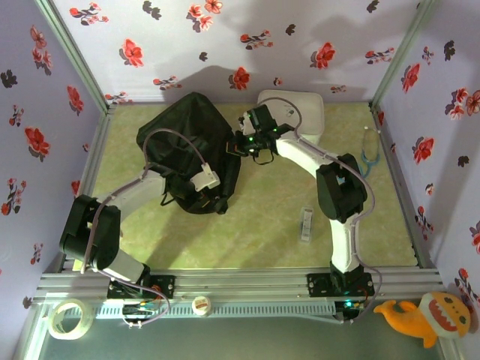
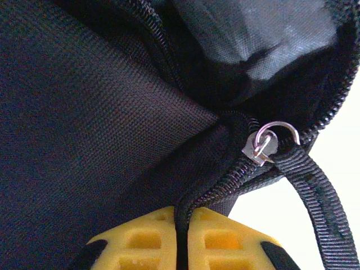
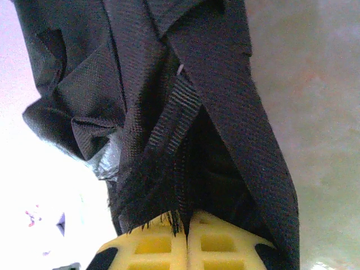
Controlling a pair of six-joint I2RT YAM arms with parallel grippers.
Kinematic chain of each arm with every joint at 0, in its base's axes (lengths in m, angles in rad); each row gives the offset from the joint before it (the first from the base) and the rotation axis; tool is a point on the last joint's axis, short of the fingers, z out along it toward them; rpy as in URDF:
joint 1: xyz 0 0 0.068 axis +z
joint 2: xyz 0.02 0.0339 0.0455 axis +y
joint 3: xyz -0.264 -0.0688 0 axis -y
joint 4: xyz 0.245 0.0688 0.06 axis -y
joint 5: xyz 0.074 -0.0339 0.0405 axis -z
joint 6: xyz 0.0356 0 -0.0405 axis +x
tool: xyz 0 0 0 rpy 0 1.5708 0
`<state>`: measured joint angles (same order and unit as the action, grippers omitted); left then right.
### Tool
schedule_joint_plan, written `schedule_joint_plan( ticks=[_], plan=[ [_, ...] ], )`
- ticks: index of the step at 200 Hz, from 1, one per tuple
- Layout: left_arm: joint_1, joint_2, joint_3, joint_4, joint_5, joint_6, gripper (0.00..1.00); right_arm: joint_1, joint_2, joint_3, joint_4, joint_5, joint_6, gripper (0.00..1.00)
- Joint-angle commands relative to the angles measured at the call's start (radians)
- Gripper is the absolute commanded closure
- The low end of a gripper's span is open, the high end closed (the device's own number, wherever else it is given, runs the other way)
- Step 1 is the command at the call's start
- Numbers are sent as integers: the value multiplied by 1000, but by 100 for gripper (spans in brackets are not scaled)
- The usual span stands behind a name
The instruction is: Pack the student bag
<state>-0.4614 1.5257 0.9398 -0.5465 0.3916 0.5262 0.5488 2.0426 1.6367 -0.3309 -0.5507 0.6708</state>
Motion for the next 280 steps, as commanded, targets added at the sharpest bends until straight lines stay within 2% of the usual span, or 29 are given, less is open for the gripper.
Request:
schedule_joint_plan(
  ticks=[1, 31, 64, 95, 103, 118, 144, 164, 208, 257, 280],
  plan=[
    [-10, -6, -2, -17, -33, -10, 91, -10, -61, 2, 168, -112, 177, 92],
    [-10, -28, -10, -16, -37, -9, 91, -54, -84, -72, 209, -31, 267, 91],
    [-10, -42, -18, -17, -58, -11, 91, -126, -108, -243, 598, -94, 556, 93],
    [-10, -52, -21, -10, -76, -15, 92, -142, -117, -322, 739, -103, 655, 93],
    [-11, -52, -21, -7, -74, -20, 92, -142, -126, -327, 699, -94, 619, 91],
    [-18, -46, -19, 1, -67, -20, 92, -137, -155, -313, 483, -30, 473, 84],
    [-43, -17, -6, 17, -62, -30, 92, -113, -208, -287, 134, 145, 245, 61],
    [-66, 6, 0, 42, -56, -43, 91, -92, -231, -281, -17, 248, 178, 58],
    [-111, 49, 9, 35, -64, -61, 90, 18, -242, -280, -82, 296, 178, 58],
    [-125, 57, 13, 34, -77, -76, 89, 74, -150, -317, 4, 187, 272, 61],
    [-125, 56, 10, 36, -78, -76, 89, 79, -144, -329, -88, 274, 244, 60]
  ],
)
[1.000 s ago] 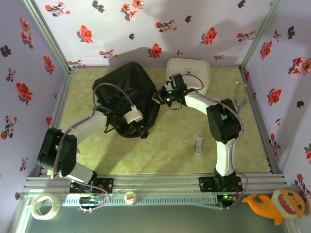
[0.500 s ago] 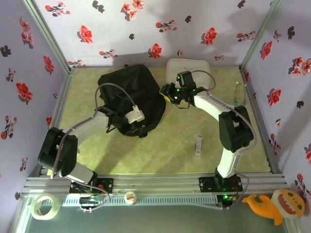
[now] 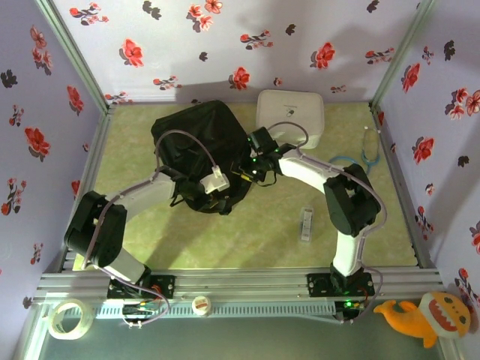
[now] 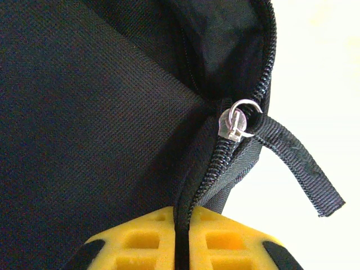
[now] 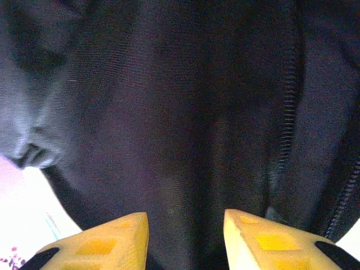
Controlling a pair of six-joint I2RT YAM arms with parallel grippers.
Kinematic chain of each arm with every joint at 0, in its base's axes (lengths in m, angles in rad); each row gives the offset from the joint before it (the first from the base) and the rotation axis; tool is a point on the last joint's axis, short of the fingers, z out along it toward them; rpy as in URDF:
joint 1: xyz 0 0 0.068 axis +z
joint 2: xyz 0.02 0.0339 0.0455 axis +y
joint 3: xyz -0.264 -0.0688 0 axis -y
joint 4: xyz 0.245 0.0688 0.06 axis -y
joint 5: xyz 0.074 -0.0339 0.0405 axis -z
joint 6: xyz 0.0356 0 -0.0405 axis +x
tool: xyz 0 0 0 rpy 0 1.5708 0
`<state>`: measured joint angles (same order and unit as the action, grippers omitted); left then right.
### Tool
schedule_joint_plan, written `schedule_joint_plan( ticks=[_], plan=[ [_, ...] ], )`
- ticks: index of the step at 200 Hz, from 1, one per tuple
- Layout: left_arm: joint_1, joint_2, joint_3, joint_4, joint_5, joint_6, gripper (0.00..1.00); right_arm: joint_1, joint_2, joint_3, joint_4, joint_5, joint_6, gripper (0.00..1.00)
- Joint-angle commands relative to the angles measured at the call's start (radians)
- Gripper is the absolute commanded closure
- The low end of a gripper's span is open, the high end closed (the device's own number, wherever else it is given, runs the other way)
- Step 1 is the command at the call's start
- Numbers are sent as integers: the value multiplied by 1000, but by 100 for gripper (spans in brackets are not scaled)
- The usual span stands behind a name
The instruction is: Pack the student bag
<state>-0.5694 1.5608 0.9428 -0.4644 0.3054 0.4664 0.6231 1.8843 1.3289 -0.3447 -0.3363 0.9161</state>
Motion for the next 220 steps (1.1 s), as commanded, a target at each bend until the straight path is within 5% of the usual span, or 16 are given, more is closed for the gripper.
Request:
schedule_joint_plan(
  ticks=[1, 83, 150, 220],
  plan=[
    [-17, 20, 7, -45, 9, -17, 89, 4, 14, -22, -76, 67, -3, 60],
    [-23, 24, 13, -48, 14, -20, 89, -1, 119, -9, -119, 165, -50, 57],
    [-24, 27, 20, -51, 7, -17, 89, 1, 76, 43, -29, 82, -128, 96],
    [-21, -9, 1, -33, -28, -20, 89, -52, -145, -30, 226, -195, 40, 100]
  ],
)
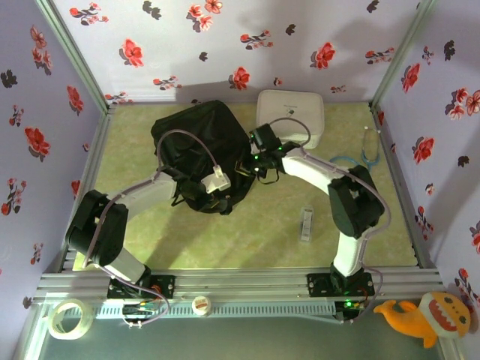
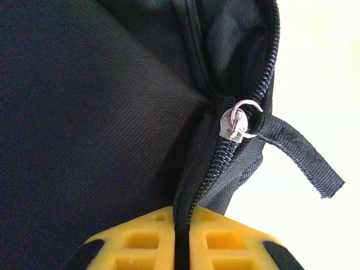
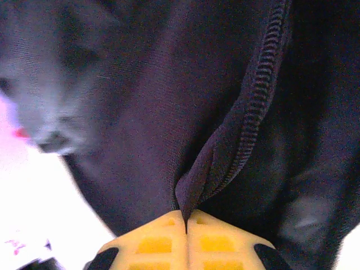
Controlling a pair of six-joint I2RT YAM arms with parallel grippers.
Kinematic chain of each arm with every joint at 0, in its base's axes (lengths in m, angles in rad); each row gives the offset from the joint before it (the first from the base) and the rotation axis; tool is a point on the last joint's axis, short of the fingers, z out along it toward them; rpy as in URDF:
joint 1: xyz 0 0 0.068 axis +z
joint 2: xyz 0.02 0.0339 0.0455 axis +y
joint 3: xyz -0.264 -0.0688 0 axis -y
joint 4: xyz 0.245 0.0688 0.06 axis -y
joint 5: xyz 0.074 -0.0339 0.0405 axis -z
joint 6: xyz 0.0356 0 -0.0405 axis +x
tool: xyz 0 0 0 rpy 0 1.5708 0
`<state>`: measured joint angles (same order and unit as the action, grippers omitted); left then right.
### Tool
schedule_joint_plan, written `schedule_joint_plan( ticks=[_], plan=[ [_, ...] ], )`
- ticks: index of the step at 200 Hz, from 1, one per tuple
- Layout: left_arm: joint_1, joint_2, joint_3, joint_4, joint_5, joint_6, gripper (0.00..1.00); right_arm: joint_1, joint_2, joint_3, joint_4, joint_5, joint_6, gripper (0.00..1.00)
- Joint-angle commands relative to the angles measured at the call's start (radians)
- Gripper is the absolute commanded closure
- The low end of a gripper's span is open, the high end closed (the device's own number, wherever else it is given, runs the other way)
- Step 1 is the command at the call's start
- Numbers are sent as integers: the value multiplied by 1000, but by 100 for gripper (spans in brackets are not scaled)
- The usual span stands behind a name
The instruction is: Pack the student bag
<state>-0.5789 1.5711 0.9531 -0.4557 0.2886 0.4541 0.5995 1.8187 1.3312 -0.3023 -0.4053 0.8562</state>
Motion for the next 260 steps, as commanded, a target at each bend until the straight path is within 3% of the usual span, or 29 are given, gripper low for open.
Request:
schedule_joint_plan(
  ticks=[1, 62, 116, 145, 168, 190, 260],
  plan=[
    [-11, -20, -9, -40, -11, -8, 89, -29, -80, -35, 189, -128, 103, 100],
    [-1, -100, -56, -10, -26, 1, 86, -79, -139, -135, 332, -156, 262, 100],
    [1, -317, -180, 75, -122, 3, 74, -138, -144, -144, 364, -135, 345, 100],
    [1, -380, -209, 104, -133, -1, 73, -141, -139, -131, 370, -141, 379, 100],
    [-1, -366, -193, 121, -112, -19, 55, -142, -156, -143, 336, -117, 363, 100],
    [-24, -317, -165, 154, -72, -30, 44, -149, -169, -154, 265, -83, 316, 98],
    [-109, -92, -53, 306, -39, -53, 39, -175, -179, -205, 200, -28, 283, 98]
  ],
)
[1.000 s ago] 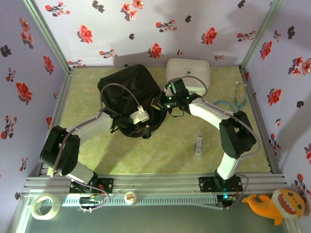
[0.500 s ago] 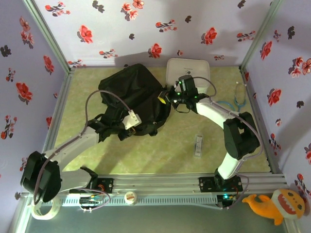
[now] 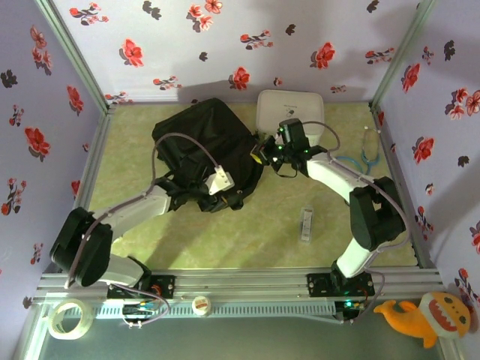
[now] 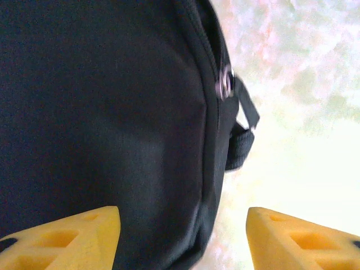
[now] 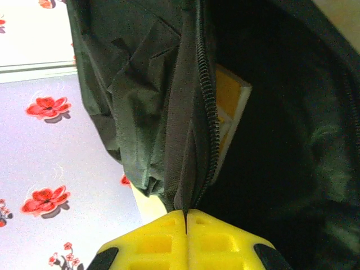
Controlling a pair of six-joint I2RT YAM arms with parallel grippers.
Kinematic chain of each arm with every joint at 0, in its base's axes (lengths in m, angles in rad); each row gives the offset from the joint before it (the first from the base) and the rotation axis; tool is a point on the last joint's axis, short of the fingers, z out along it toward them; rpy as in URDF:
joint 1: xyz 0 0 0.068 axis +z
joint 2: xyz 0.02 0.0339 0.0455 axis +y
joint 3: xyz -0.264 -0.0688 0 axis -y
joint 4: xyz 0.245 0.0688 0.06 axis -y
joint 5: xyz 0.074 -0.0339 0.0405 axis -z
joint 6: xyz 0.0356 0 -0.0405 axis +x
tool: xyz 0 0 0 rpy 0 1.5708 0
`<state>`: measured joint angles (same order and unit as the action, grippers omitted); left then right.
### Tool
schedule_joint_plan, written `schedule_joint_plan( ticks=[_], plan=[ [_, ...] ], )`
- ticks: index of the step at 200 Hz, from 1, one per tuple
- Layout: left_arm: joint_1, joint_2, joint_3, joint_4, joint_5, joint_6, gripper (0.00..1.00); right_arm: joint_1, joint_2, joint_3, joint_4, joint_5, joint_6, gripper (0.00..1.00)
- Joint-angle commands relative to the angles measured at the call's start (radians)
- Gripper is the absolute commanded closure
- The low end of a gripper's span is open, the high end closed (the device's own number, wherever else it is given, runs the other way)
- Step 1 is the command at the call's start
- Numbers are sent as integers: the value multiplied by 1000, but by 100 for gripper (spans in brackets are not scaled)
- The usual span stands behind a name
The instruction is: Pack the student bag
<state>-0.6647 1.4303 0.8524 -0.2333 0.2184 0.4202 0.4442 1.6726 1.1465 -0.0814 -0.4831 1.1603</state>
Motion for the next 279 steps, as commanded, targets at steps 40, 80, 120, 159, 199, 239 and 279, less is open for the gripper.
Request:
schedule_joint_plan(
  ticks=[40, 80, 120, 159, 199, 239, 279],
  plan=[
    [-58, 130, 67, 81, -68, 4, 43, -35, -43, -52, -39, 85, -33, 97],
    [-62, 140, 61, 92, -118, 11, 67, -42, -30, -64, -79, 128, -66, 95],
    [-61, 106, 46, 120, -59, -11, 86, -44, -85, -83, -205, 262, -211, 71],
    [-59, 80, 20, 168, -12, -47, 89, -21, -219, -174, -240, 255, -505, 49],
    [-59, 84, 26, 172, 18, -68, 89, 124, -293, -326, -140, 241, -659, 46],
    [-41, 76, 35, 159, 79, -122, 89, 213, -209, -358, 31, 248, -665, 46],
    [-21, 84, 55, 121, 145, -154, 89, 241, -129, -328, 124, 230, -746, 50]
  ],
)
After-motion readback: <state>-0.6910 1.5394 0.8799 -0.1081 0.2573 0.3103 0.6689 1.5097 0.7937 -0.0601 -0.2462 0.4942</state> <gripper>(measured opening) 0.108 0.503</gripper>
